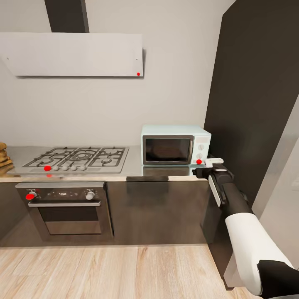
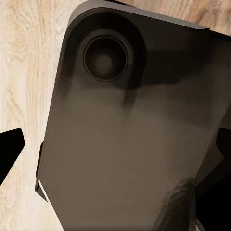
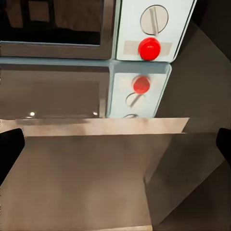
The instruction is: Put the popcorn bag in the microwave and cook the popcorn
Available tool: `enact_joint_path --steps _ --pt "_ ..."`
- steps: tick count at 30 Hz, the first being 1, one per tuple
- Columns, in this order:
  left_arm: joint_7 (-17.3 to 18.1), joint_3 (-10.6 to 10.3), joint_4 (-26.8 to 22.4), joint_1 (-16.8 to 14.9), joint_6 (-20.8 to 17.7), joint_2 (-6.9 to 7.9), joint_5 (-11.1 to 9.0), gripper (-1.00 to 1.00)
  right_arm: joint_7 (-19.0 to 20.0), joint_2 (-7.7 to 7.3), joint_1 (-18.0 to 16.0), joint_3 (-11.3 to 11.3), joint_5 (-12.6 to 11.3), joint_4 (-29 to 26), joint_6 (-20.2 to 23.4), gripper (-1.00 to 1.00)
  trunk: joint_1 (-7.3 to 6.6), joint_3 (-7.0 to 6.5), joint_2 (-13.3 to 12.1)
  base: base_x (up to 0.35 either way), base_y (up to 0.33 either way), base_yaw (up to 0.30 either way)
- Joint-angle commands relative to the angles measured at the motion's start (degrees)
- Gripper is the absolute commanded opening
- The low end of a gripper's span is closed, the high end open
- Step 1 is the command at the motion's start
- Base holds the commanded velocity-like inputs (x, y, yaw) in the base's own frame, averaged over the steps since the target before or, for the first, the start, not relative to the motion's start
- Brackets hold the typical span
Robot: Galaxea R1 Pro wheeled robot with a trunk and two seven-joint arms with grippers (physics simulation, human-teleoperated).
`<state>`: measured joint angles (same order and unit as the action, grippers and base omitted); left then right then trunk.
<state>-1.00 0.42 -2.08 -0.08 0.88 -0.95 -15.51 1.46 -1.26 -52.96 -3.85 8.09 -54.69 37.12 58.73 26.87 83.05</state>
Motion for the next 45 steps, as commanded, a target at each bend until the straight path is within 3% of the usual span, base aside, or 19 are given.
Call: enact_joint_path --steps 1,6,8,16,25,27,29,32,45 --pt "-0.12 0.02 -0.03 -0.01 0.09 -0.02 -0.22 1.00 0.17 0.01 -0.03 -0.02 0.41 -0.09 0.30 1.00 0.00 0.06 0.03 0.000 0.000 0.000" --pt "-0.13 0.02 -0.03 -0.01 0.09 -0.02 -0.22 1.00 0.26 0.02 -0.03 0.05 0.43 -3.27 0.58 1.00 0.00 0.06 0.03 0.000 0.000 0.000" --pt "-0.12 0.02 -0.03 -0.01 0.09 -0.02 -0.22 1.00 0.29 0.03 -0.03 0.02 0.47 -4.96 2.66 1.00 0.00 0.06 0.03 0.000 0.000 0.000" --pt "-0.14 0.02 -0.11 -0.01 0.09 -0.03 -0.27 1.00 0.15 0.03 -0.03 -0.02 0.59 -6.65 4.84 1.00 0.00 0.06 0.03 0.001 0.000 0.000" --pt "-0.06 0.01 -0.12 -0.01 0.09 -0.02 -0.22 1.00 -0.35 0.38 0.28 -0.05 0.16 -1.69 0.19 1.00 0.00 0.06 0.03 0.236 0.000 0.000" --pt "-0.06 0.01 -0.12 -0.01 0.09 -0.02 -0.22 1.00 -0.45 0.49 0.31 -0.09 0.17 -0.77 -3.09 1.00 0.00 0.06 0.03 0.022 0.000 0.000" --pt "-0.06 0.02 -0.12 -0.01 0.09 -0.02 -0.22 1.00 -0.39 0.68 0.31 -0.10 0.11 -0.36 -10.83 1.00 0.00 0.06 0.03 0.007 0.000 0.000" --pt "-0.06 0.02 -0.12 -0.01 0.09 -0.02 -0.22 1.00 -0.33 0.79 0.94 -0.04 0.00 0.07 -15.91 1.00 0.00 0.06 0.03 0.002 0.000 0.000" --pt "-0.06 0.02 -0.14 -0.01 0.02 -0.02 -0.22 1.00 0.15 0.82 1.39 -0.11 -0.31 0.73 -16.68 1.00 0.00 0.06 0.03 0.146 0.000 0.000"
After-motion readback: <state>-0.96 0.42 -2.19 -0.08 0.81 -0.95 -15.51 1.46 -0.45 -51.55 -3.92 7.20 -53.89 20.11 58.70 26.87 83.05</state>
